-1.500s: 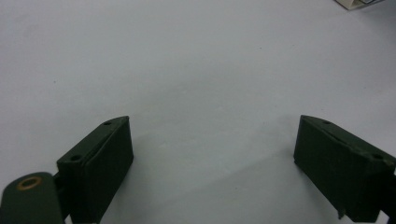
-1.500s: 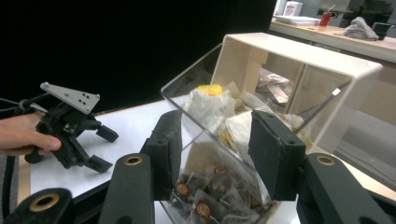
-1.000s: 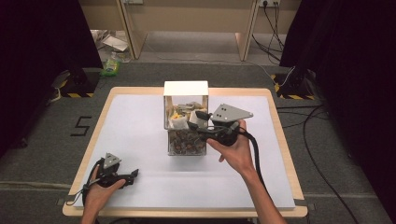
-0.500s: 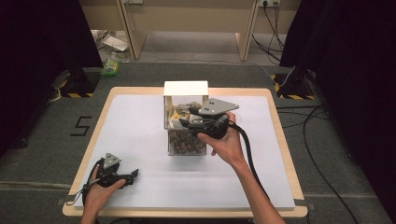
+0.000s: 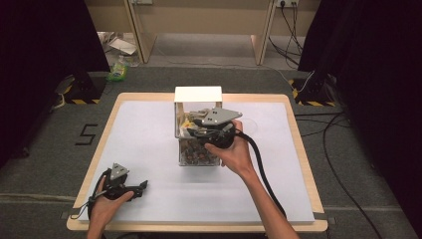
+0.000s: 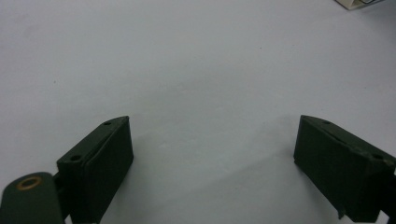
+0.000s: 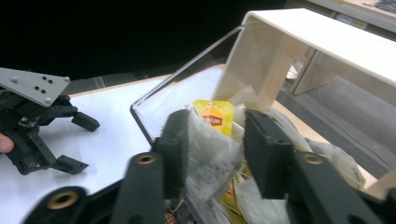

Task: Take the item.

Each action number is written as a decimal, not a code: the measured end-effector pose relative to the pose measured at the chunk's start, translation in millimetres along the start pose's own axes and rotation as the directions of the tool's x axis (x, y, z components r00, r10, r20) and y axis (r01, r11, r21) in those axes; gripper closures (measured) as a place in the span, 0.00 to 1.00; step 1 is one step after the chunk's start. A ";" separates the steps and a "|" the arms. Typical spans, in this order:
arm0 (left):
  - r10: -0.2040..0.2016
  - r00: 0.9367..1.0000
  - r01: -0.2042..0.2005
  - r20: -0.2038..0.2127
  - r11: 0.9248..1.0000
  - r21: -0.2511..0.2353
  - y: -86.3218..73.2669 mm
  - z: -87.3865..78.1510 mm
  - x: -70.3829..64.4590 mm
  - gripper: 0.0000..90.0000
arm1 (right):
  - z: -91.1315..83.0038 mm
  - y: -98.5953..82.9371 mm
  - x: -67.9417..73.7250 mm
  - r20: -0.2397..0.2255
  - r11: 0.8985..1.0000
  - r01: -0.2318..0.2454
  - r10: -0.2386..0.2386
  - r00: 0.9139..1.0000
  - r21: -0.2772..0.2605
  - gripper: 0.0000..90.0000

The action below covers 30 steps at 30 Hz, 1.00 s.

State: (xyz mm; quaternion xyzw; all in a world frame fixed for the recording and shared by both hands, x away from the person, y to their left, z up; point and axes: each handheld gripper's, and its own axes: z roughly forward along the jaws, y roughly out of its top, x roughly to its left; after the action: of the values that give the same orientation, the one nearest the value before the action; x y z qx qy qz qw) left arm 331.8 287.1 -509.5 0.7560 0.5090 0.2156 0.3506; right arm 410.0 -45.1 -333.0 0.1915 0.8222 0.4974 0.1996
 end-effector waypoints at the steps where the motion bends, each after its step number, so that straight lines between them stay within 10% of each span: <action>1: 0.000 1.000 0.000 0.000 1.000 0.000 0.0 0.0 0.0 0.12 | 0.2 0.0 0.5 -0.005 1.000 0.000 0.000 1.000 -0.004 0.77; 9: 0.000 1.000 0.000 0.000 1.000 0.001 0.0 0.0 0.0 0.12 | -3.0 -1.2 1.0 -0.043 1.000 0.015 -0.015 0.999 0.005 0.99; 30: 0.000 1.000 0.000 0.000 1.000 0.000 0.0 0.0 0.0 0.12 | -42.1 32.4 -7.3 0.018 0.990 0.040 -0.039 0.999 -0.132 1.00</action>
State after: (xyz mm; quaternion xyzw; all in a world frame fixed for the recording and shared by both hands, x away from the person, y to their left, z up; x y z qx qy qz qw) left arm 331.8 287.1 -509.5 0.7560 0.5090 0.2157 0.3506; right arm 398.1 -66.1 -285.1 0.1652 0.7896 0.5453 0.2278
